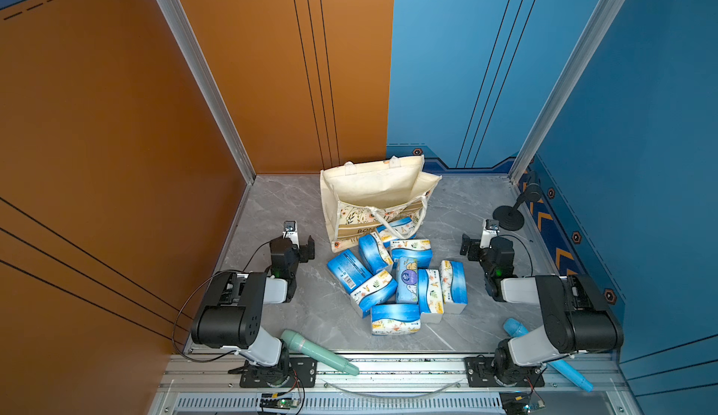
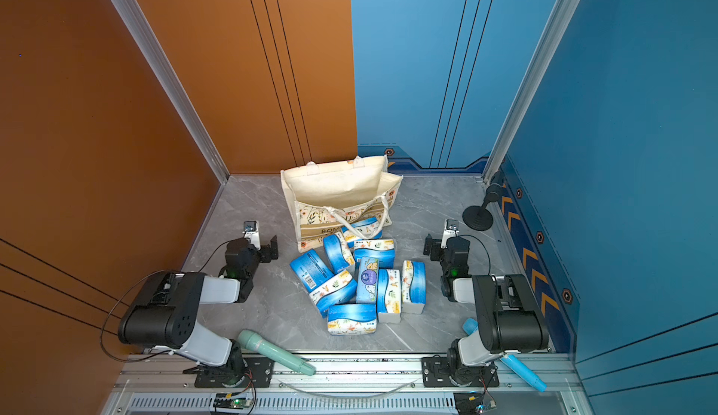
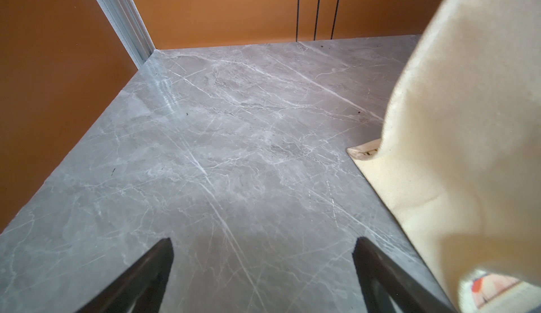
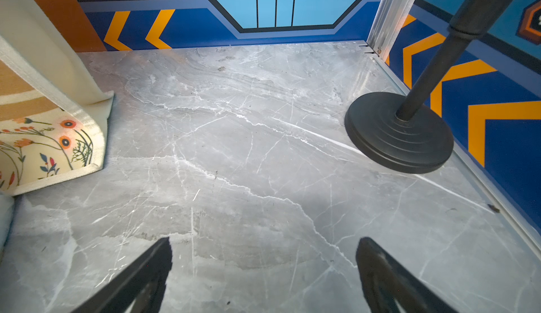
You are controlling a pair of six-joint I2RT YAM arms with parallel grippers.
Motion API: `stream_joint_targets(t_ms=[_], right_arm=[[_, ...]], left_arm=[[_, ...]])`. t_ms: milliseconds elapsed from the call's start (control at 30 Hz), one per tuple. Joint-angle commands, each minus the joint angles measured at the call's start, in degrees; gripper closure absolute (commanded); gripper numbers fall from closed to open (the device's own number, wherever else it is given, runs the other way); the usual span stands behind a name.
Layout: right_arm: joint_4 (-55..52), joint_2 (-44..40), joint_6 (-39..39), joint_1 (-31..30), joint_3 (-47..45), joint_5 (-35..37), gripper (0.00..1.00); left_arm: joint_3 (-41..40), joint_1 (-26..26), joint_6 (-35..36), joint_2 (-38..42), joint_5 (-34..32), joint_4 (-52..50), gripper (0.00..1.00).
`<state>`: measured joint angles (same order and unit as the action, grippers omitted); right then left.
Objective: Put tissues into the canvas bag
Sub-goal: Pick up the pack of facial tissues from the center of the board.
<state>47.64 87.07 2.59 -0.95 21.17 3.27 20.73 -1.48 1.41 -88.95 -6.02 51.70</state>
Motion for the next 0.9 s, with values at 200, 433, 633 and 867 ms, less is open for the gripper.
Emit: stream_joint_targets(t_ms=[200,433,633,867], right_arm=[[1.2,0.7,0.5,0.0,1.0,1.5,0.0],[1.2,0.7,0.6,0.2,1.1,1.1,0.0],[1.3,0.5,1.3,0.5,1.3,1.4,0.2],[-12.8,-9.1,3.3,1.8,4.9,3.0,0.24]], left_arm=[[1.2,-0.4,-0.6,-0.6,-1.0,0.9,0.02],[1.3,0.3,-0.7,-0.7,1.1,0.8,0.01],[1.4,1.7,-2.1,1.2,2.3,-0.5,0.5],[2.2,-4.0,-1.1,18.0,-12.4,-13.8,0.5]])
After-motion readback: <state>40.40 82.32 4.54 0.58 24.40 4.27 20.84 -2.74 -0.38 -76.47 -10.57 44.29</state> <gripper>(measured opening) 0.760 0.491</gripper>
